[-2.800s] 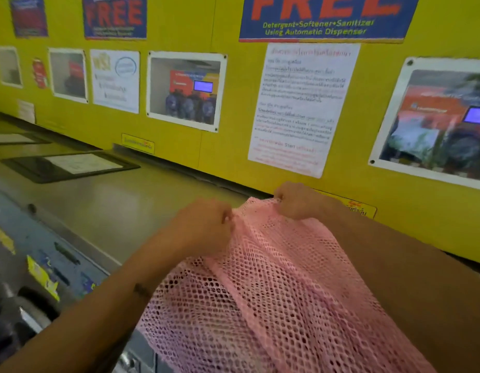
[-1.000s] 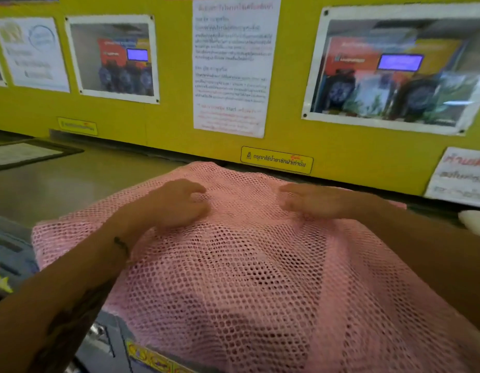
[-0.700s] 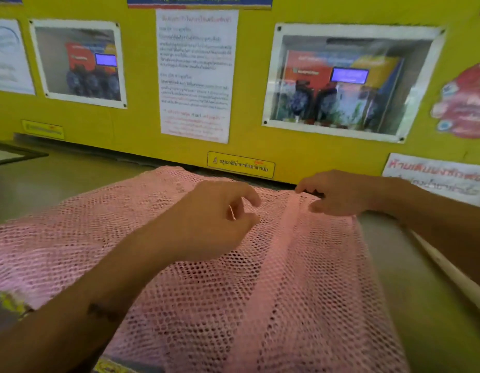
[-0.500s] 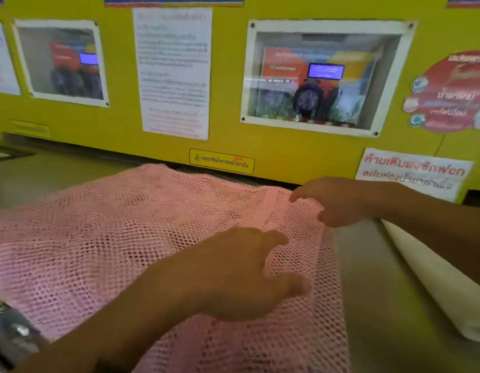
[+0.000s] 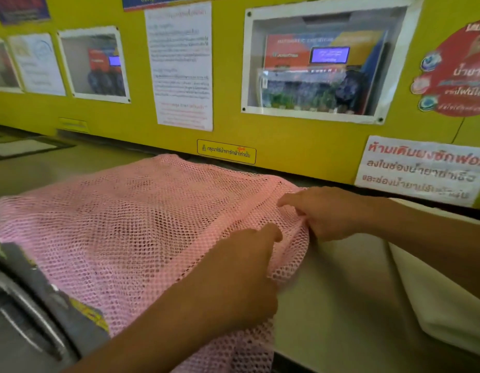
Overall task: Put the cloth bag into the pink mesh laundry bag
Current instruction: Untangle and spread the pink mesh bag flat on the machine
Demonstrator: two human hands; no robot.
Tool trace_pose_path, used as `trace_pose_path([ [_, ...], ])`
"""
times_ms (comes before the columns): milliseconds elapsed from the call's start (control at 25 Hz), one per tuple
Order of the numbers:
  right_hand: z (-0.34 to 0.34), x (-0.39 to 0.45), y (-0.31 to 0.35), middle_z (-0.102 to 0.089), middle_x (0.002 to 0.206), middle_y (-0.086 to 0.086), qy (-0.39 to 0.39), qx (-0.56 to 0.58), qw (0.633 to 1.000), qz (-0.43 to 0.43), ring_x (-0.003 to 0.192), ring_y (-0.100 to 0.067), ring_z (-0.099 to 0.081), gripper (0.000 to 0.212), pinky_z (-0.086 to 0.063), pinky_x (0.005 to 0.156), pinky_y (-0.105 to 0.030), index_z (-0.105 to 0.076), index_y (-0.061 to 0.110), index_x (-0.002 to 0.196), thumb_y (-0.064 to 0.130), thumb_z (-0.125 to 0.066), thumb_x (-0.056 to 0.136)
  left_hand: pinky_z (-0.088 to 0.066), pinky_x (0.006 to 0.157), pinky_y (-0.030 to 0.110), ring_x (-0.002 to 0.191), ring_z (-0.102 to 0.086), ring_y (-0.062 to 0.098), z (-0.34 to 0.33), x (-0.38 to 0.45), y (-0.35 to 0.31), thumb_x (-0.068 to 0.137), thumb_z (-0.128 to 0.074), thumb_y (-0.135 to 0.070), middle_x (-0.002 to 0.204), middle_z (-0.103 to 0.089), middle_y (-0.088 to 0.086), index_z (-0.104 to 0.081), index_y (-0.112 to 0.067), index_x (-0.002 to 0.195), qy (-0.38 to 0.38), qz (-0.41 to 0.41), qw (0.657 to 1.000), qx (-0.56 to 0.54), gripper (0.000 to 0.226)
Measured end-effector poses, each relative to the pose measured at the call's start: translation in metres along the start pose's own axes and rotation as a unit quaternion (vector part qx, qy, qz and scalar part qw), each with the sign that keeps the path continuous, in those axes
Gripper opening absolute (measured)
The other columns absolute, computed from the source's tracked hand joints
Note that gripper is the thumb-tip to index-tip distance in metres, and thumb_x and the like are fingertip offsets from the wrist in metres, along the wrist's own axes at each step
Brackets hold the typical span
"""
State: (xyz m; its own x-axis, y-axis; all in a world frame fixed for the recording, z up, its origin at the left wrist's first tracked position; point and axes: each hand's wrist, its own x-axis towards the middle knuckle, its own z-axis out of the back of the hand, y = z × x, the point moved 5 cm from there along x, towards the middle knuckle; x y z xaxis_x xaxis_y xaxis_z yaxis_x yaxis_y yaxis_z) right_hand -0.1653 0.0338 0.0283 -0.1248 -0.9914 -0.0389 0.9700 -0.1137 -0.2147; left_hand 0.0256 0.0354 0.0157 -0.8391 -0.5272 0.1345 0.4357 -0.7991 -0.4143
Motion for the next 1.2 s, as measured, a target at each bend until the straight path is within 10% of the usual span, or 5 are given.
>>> trace_pose_path([
  [160, -0.005, 0.000, -0.001, -0.059, 0.132, -0.002, -0.031, 0.013, 0.999, -0.003, 0.113, -0.024, -0.056, 0.079, -0.051, 0.084, -0.040, -0.024, 0.038, 0.144, 0.013, -0.063, 0.080, -0.051, 0.065, 0.023, 0.071, -0.061, 0.004, 0.014, -0.001, -0.005, 0.080, -0.076, -0.029, 0.079, -0.064, -0.009, -0.046, -0.041, 0.127, -0.034, 0.019, 0.992, -0.123, 0.057],
  [320, -0.007, 0.000, -0.004, -0.063, 0.115, -0.005, -0.056, 0.047, 0.997, -0.004, 0.097, -0.024, -0.059, 0.078, -0.053, 0.076, -0.042, -0.020, 0.040, 0.139, 0.014, -0.063, 0.080, -0.042, 0.104, 0.043, 0.122, -0.046, 0.019, -0.005, -0.010, -0.013, 0.075, -0.060, -0.066, 0.137, -0.047, -0.003, -0.010, -0.041, 0.148, -0.030, 0.017, 0.999, 0.024, 0.092],
  [440, 0.004, 0.001, -0.009, -0.064, 0.109, -0.001, -0.100, 0.073, 0.992, 0.012, 0.091, -0.021, -0.060, 0.073, -0.053, 0.072, -0.040, -0.020, 0.037, 0.140, 0.024, -0.064, 0.083, -0.035, 0.111, 0.045, 0.131, -0.038, 0.026, -0.016, -0.009, -0.009, 0.084, -0.059, -0.044, 0.149, -0.036, 0.000, 0.006, -0.039, 0.150, 0.003, 0.032, 0.997, 0.065, 0.093],
  [720, 0.064, 0.035, 0.017, -0.056, 0.081, 0.000, -0.274, -0.023, 0.961, 0.039, 0.083, -0.028, -0.058, 0.073, -0.033, 0.066, -0.036, -0.024, 0.030, 0.144, 0.014, -0.059, 0.082, -0.048, 0.078, 0.032, 0.085, -0.057, 0.016, 0.050, -0.028, 0.041, 0.081, -0.054, -0.008, 0.121, -0.058, 0.000, 0.005, -0.055, 0.144, -0.043, 0.016, 0.998, -0.033, 0.098],
  [1200, 0.146, 0.264, 0.152, -0.065, 0.113, -0.007, -0.328, -0.156, 0.929, 0.068, 0.098, -0.032, -0.059, 0.083, -0.041, 0.083, -0.043, -0.025, 0.019, 0.146, 0.002, -0.060, 0.073, -0.051, 0.060, 0.023, 0.070, -0.066, 0.004, 0.216, -0.012, 0.303, 0.089, -0.061, -0.025, 0.090, -0.066, -0.012, -0.037, -0.049, 0.135, -0.112, 0.059, 0.992, -0.009, 0.058],
])
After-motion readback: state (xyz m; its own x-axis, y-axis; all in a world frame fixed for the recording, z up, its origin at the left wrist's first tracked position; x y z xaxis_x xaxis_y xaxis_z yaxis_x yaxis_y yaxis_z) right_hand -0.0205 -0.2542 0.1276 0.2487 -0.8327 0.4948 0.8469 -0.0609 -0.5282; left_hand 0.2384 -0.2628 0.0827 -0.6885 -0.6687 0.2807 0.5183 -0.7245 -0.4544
